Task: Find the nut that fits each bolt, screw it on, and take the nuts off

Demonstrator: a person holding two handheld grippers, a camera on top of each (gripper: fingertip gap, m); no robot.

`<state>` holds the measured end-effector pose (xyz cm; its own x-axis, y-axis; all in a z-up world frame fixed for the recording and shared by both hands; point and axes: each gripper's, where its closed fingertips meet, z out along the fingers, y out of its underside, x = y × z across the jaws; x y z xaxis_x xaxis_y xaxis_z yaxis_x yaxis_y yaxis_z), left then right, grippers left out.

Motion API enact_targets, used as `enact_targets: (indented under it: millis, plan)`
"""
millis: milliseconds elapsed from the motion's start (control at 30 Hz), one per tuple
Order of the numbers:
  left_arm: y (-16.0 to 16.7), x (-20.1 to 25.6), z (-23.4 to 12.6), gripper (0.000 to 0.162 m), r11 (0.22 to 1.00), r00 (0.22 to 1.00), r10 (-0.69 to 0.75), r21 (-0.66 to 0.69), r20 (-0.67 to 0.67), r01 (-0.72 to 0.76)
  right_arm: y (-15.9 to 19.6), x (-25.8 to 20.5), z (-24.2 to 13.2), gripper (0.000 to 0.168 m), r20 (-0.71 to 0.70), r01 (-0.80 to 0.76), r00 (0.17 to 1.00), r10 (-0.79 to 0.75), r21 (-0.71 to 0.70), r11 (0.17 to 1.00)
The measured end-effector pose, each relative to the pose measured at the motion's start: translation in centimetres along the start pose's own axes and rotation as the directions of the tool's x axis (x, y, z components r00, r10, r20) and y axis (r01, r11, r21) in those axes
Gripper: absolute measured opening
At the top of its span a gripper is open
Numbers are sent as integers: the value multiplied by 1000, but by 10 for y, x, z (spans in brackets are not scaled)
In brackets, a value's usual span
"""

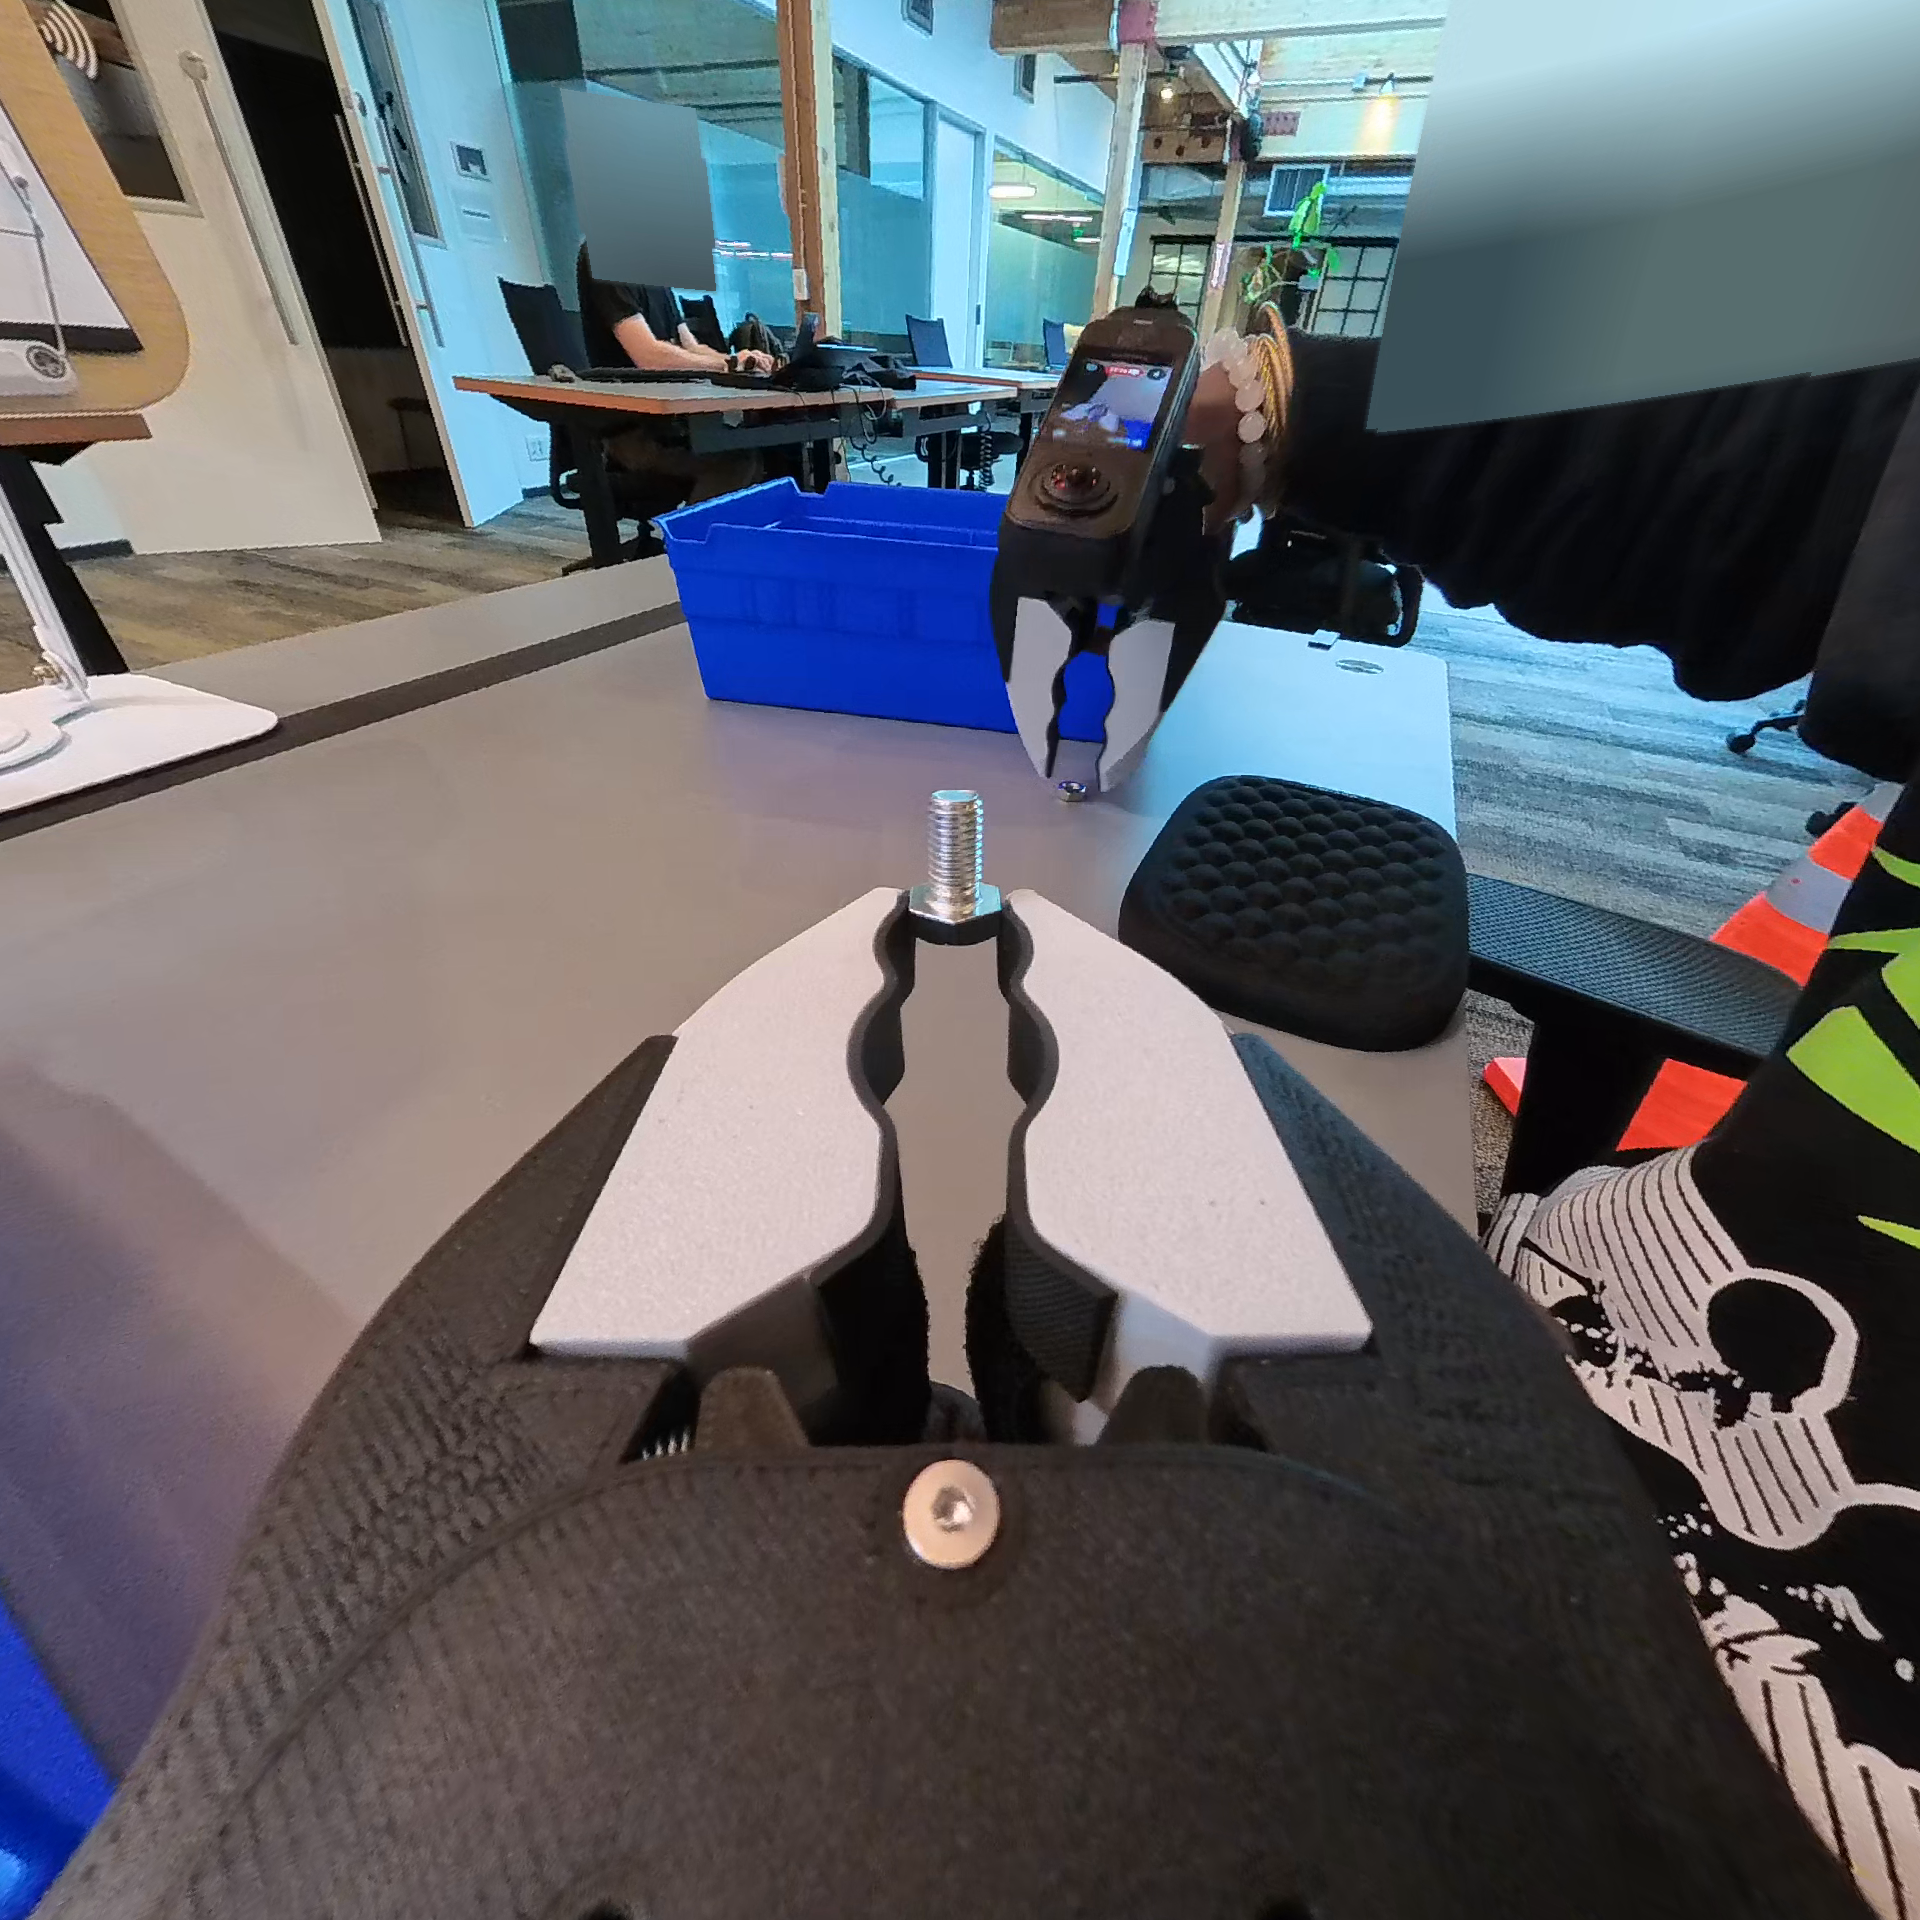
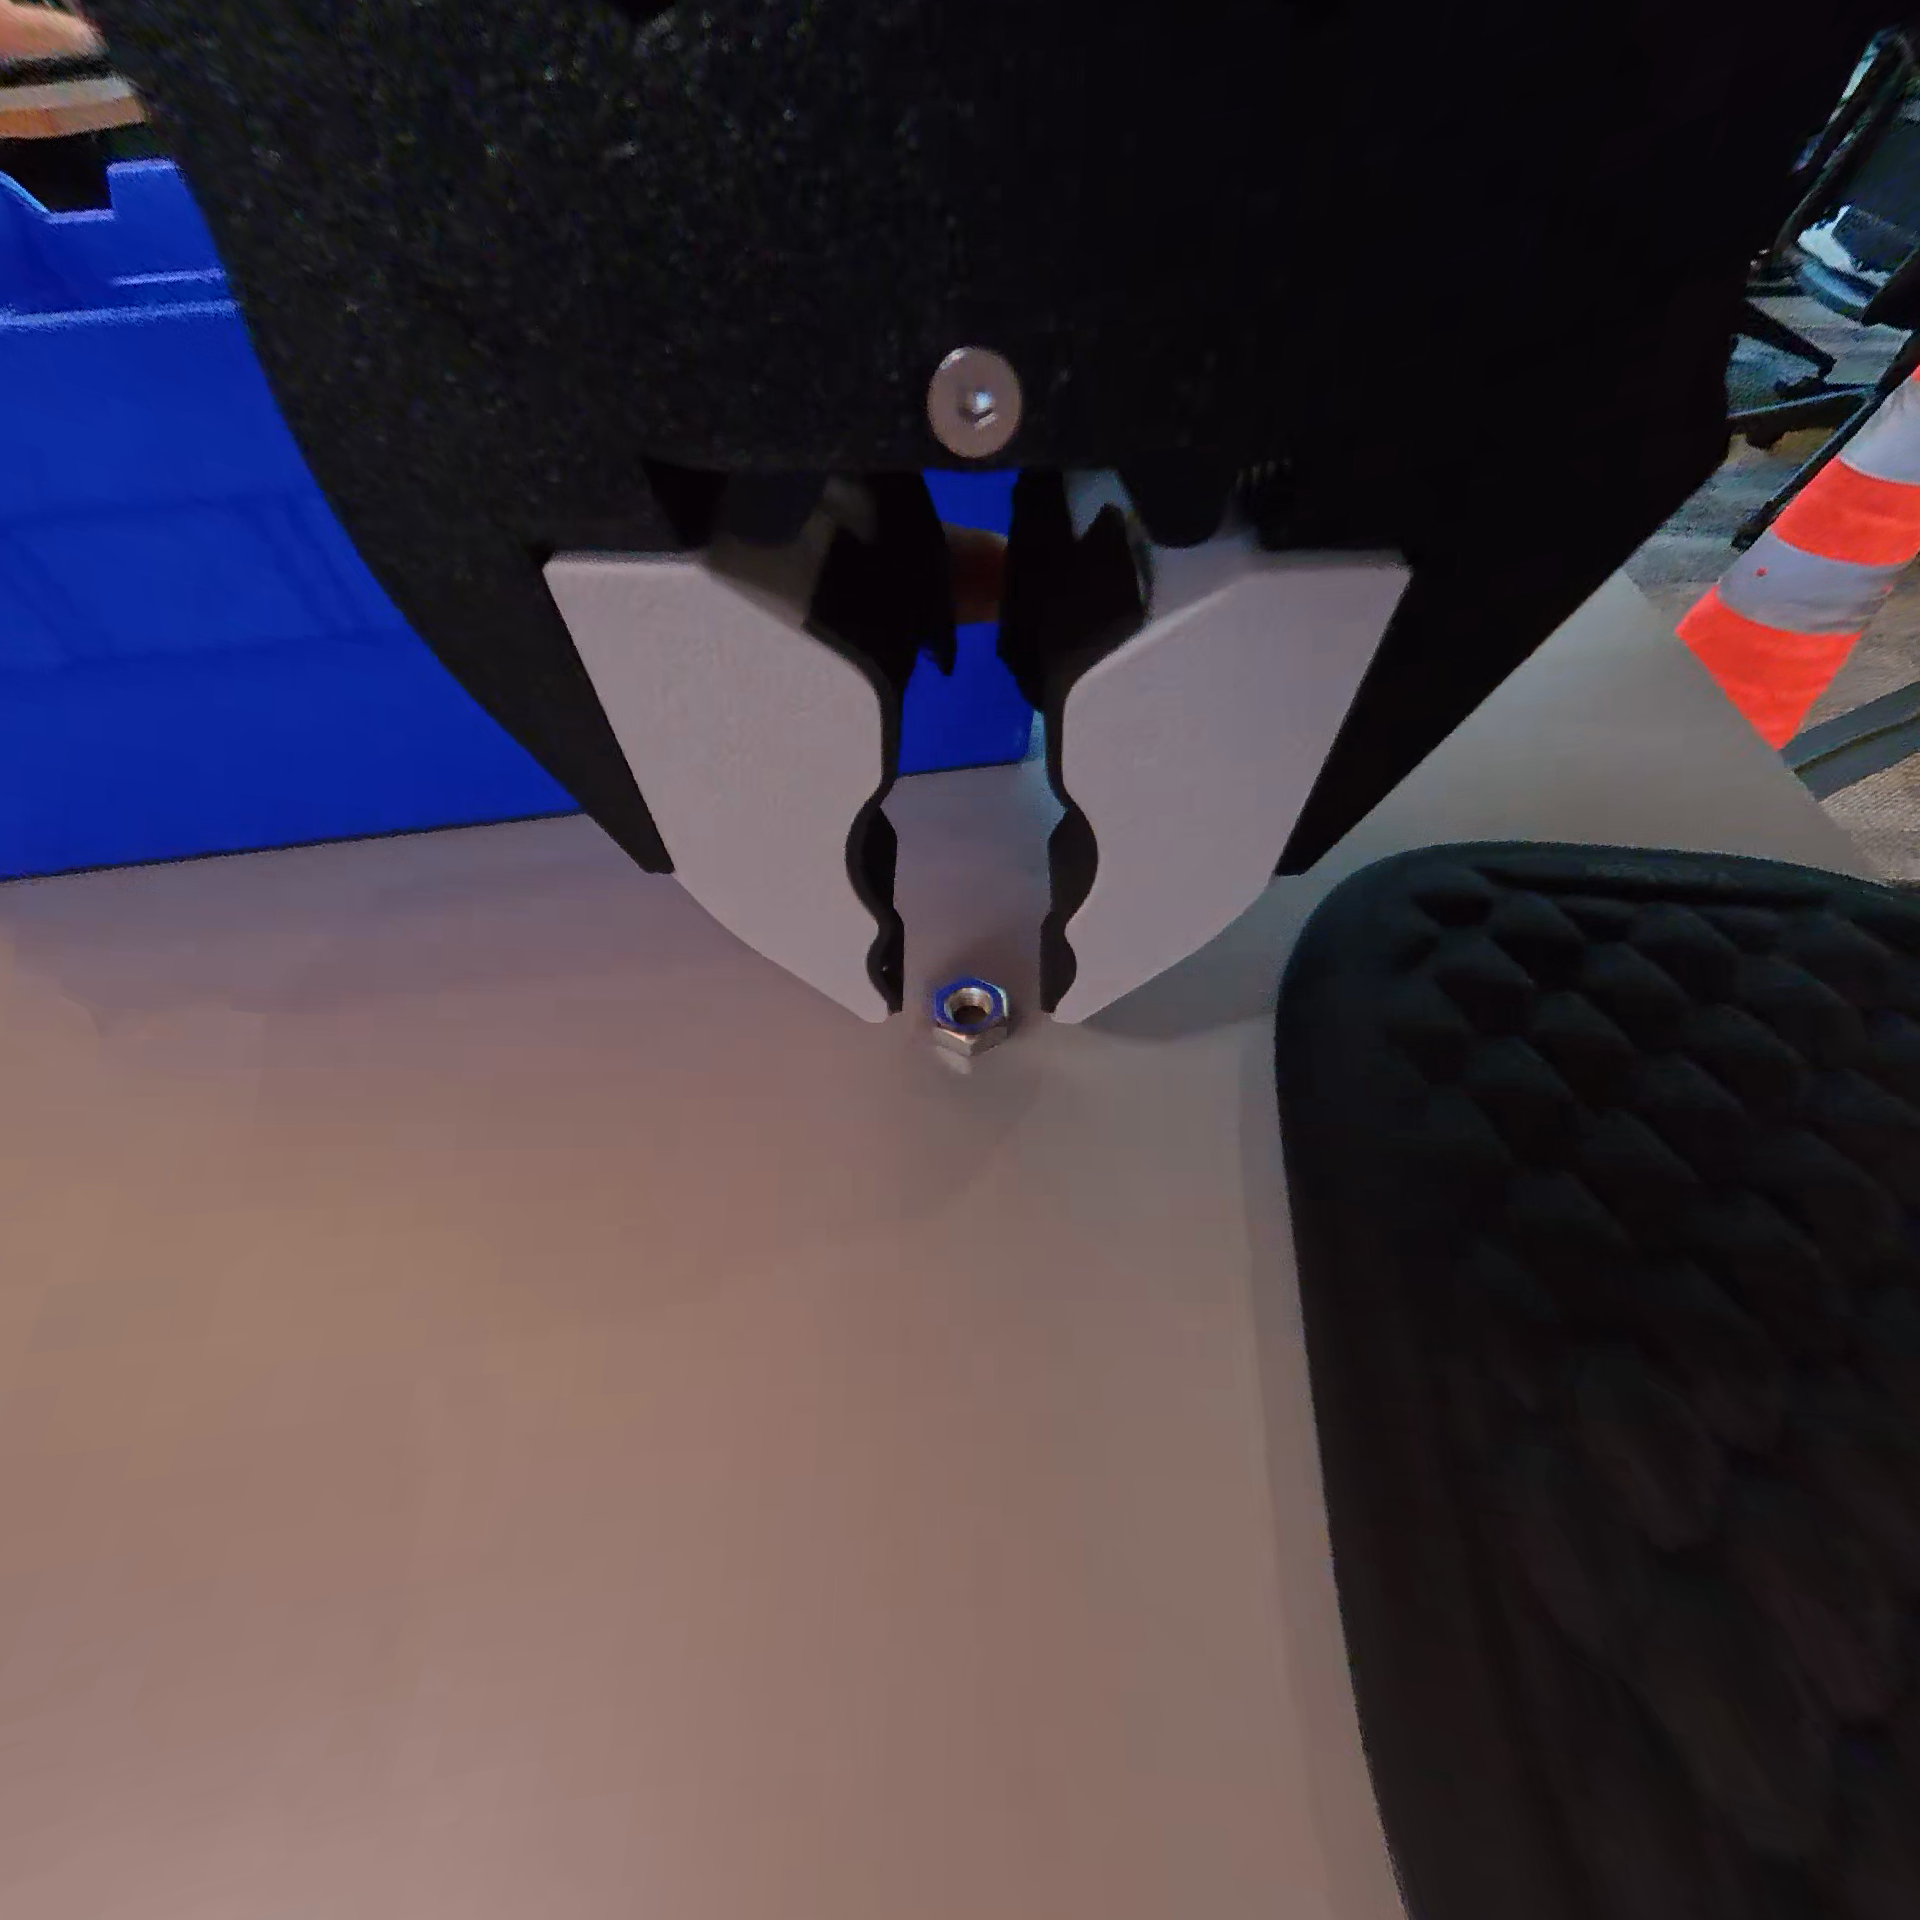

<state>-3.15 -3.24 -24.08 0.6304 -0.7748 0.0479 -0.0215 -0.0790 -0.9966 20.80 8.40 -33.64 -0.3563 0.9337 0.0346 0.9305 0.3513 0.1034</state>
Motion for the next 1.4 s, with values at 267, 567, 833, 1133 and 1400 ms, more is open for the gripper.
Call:
enact_targets:
  millis: [267, 567, 833, 1133, 1400]
  plan:
    - [1, 0, 1, 15, 1000, 1000, 1, -6, -2, -1, 3, 0, 3, 20, -2, 29, 1000, -29, -19, 999]
    - [2, 0, 1, 15, 1000, 1000, 1, -11, -4, -1, 7, 1, 7, 19, -16, 57, 998, -58, -62, 996]
    - [2, 1, 1, 15, 1000, 1000, -2, -12, -8, 1, 1, 0, 9, 15, -4, 50, 999, -50, -33, 998]
    - [1, 1, 1, 15, 1000, 1000, -7, -6, -11, 7, -106, 3, -23, 15, -19, 29, 1000, -25, 287, 957]
    - [0, 2, 0, 15, 1000, 1000, -6, 6, -18, 6, -174, -3, -23, 15, -15, 45, 999, -43, 338, 940]
